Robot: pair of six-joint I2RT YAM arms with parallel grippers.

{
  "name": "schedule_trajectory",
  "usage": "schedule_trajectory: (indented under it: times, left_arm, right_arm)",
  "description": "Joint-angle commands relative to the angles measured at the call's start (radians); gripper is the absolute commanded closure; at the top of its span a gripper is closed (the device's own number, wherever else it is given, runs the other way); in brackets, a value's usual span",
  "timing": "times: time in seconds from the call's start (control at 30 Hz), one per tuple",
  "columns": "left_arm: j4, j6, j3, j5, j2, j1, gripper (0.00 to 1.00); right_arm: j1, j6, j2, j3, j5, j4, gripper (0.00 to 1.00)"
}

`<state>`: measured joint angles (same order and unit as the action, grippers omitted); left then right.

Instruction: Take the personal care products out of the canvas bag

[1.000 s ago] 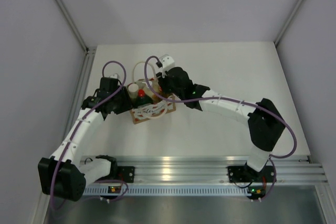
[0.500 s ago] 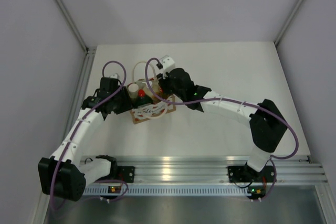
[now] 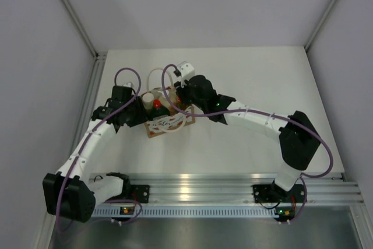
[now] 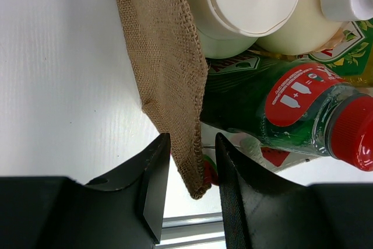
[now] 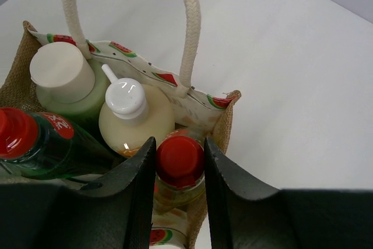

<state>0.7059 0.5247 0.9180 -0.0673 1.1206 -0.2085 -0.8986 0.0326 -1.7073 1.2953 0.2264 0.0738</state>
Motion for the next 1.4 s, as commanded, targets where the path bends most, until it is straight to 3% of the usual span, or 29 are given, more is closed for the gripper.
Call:
schedule_trajectory:
  times: [0.0, 0.6, 1.03, 1.37]
  left_arm:
    - [-0.002, -0.014, -0.013, -0.014, 0.01, -0.006, 0.59]
    - [-0.002, -0.019, -0.01, -0.022, 0.018, -0.008, 0.59]
    - [0.0, -0.017, -0.011, -0.009, -0.001, -0.008, 0.58]
    - [0.0, -0.014, -0.01, -0.003, -0.016, -0.008, 0.58]
  right_arm:
    - [0.004, -0.016, 0.112, 0.033, -0.005, 0.159, 1.0]
    - [0.003, -0.025, 0.15, 0.185, -0.03, 0.031, 1.0]
    - [0.006, -0.122, 0.186, 0.346, -0.033, -0.072, 1.0]
    - [0.064, -0.155, 0.219, 0.461, -0.032, -0.189, 1.0]
